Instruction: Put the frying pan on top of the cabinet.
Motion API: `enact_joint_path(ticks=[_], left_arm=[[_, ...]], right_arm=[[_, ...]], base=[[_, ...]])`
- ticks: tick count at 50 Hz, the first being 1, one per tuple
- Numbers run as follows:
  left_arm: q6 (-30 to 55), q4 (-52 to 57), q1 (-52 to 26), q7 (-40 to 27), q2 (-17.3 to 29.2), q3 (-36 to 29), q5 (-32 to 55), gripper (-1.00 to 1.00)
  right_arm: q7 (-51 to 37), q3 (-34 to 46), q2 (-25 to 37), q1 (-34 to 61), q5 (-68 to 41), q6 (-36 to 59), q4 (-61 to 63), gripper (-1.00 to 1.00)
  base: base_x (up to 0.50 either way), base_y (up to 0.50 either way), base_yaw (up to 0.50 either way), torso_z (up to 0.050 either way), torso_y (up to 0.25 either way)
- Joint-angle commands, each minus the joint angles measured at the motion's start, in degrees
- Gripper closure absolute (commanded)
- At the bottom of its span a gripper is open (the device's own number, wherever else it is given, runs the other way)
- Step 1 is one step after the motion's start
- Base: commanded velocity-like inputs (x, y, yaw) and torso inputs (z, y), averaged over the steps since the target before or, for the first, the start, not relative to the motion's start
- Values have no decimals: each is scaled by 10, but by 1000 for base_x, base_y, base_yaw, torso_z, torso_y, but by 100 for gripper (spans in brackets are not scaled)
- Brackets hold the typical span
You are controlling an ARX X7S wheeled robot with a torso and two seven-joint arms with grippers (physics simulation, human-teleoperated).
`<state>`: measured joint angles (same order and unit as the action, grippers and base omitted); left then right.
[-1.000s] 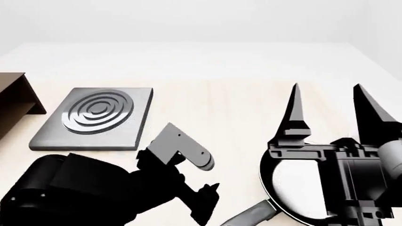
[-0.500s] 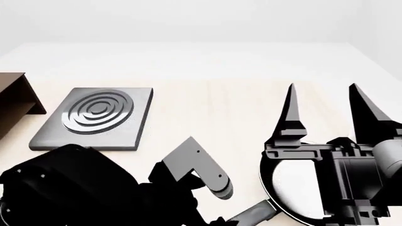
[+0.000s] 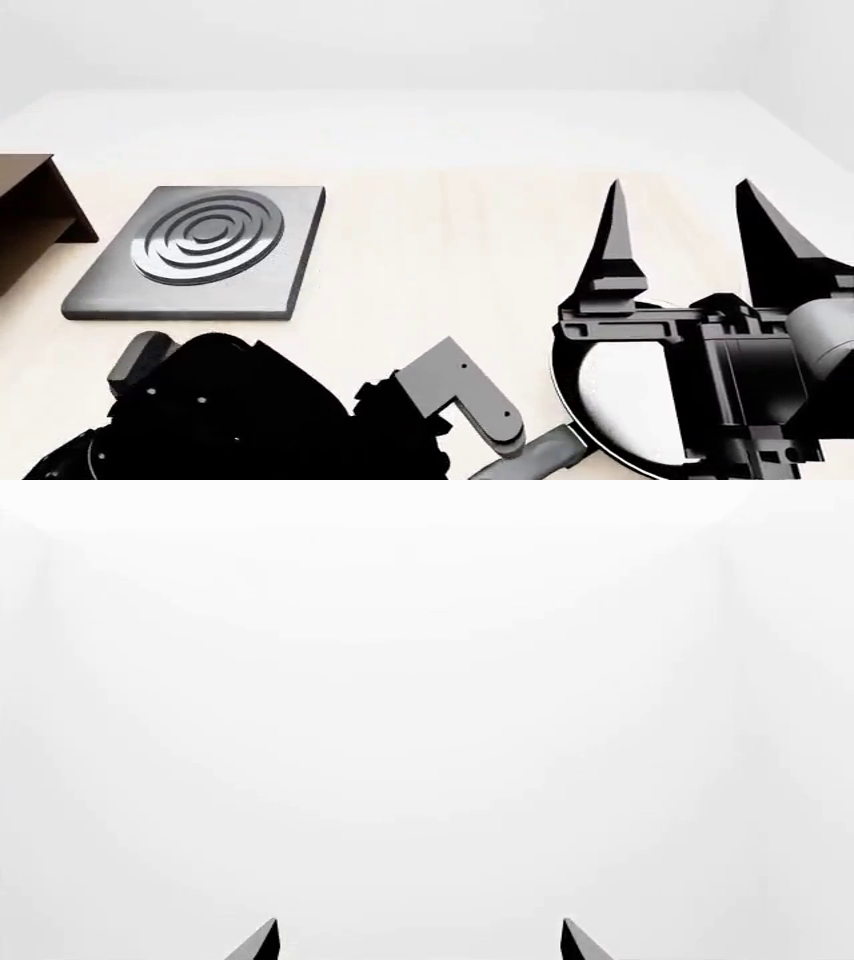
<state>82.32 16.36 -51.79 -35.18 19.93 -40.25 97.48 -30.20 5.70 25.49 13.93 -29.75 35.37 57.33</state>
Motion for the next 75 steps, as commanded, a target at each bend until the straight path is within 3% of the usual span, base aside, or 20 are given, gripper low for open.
enact_joint_path(ticks=[1, 38, 55, 75], left_arm=[[-2, -15, 5, 34, -10, -28, -48, -100], [-73, -108, -47, 209, -45, -123, -211, -100], [-77, -92, -41, 216, -62, -143, -203, -100], [-104, -149, -30, 258, -79, -188, -247, -100]], right_arm=[[-5, 8, 3, 2, -2, -5, -3, -100], [-16, 24, 14, -2, -12, -25, -7, -100], [-22, 26, 22, -2, -17, -30, -8, -100], [-29, 27, 30, -6, -22, -41, -8, -100]], base=[[0, 0, 0, 0, 0], [0, 0, 0, 0, 0], [0, 0, 0, 0, 0], [0, 0, 0, 0, 0]])
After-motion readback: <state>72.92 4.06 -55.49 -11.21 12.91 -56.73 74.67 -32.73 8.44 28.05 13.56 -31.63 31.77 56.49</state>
